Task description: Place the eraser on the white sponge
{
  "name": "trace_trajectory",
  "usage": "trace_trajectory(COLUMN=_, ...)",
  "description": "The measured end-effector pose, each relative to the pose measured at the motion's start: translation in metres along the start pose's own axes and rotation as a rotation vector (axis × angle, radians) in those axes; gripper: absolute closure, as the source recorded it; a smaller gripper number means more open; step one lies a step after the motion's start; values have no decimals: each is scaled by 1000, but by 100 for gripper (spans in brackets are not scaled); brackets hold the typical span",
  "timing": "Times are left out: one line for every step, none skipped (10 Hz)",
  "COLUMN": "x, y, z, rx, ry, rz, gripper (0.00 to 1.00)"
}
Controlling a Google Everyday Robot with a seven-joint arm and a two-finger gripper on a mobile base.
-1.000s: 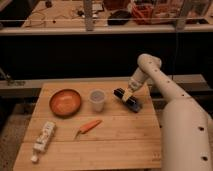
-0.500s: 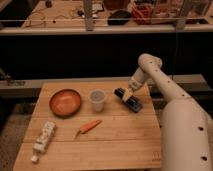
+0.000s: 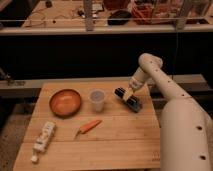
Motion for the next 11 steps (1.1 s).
trace_trajectory(x=0, y=0, z=0, rx=0, ry=0, rz=2, gripper=77)
trace_trajectory(x=1, y=0, z=0, rx=0, ry=0, rz=5, gripper=83)
trace_trajectory(x=1, y=0, z=0, rx=-1, ry=0, rz=8, gripper=84)
trace_trajectory(x=1, y=-1, z=0, rx=0, ry=-1, rz=11, gripper=84)
trace_trajectory(x=1, y=-2, z=0, rx=1, ry=-2, rz=14, gripper=81)
trace_trajectory(x=1, y=-2, z=-1, rx=2, ry=-3, rz=16, gripper=75)
trace_trajectory(x=1, y=-3, z=-1, rx=3, ry=-4, rz=19, gripper=71)
trace_trajectory(x=1, y=-3, z=-1, rx=2, ry=-4, rz=22, gripper=70)
trace_trajectory(x=1, y=-3, z=-2, rx=3, ry=-5, rz=25, gripper=70)
trace_trajectory(x=2, y=-3, z=-2, rx=3, ry=-5, rz=28, gripper=70)
trace_trajectory(x=1, y=-3, z=-2, rx=3, ry=-5, rz=29, gripper=70)
